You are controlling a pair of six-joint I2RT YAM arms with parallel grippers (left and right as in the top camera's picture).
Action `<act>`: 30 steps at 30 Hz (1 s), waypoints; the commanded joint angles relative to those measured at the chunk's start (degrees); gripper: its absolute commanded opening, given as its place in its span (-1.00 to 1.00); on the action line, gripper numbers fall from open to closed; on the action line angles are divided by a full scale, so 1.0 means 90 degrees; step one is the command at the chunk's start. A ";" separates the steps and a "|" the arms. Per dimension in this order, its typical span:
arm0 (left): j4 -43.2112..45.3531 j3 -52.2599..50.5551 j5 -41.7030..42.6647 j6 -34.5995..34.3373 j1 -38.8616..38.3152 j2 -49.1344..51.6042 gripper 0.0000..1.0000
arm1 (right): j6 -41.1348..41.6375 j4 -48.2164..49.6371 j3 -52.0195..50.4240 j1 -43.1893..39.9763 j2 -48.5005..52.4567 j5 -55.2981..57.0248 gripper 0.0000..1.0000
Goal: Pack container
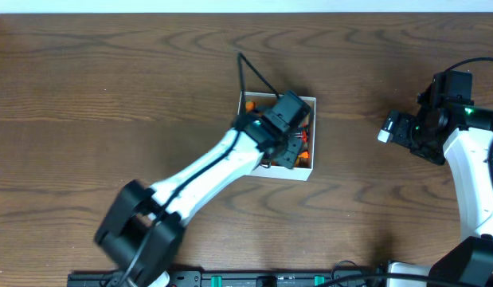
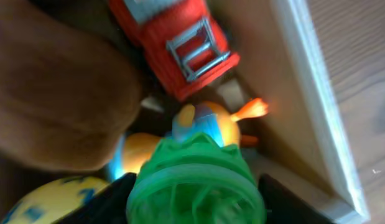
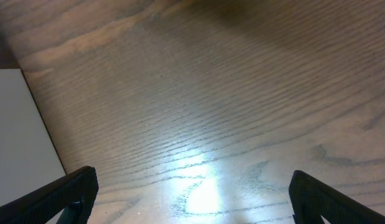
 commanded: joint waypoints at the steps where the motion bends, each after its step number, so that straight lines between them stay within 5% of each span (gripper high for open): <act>1: 0.0027 0.0046 -0.0032 0.0058 0.0027 0.0155 0.41 | -0.0080 -0.0007 -0.0017 -0.0022 0.0000 -0.0044 0.99; 10: -0.0831 0.0823 -0.0767 0.0177 0.0488 -0.0794 0.54 | -0.0124 -0.0005 -0.0017 -0.0019 0.0000 -0.0049 0.97; 14: -0.1282 0.0894 -0.1183 0.0175 0.1127 -0.1693 0.54 | -0.0279 0.0015 -0.0017 -0.0012 0.0000 -0.0277 0.73; 24: -0.2334 0.0889 -0.0894 0.0095 0.4133 -0.3062 0.54 | -0.0610 0.0512 -0.0017 0.0952 0.0027 -0.0636 -0.85; 30: -0.2623 0.0850 -0.0408 0.0095 0.5088 -0.2982 0.52 | -0.0600 0.1377 -0.0017 0.1753 0.0466 -0.0639 -0.98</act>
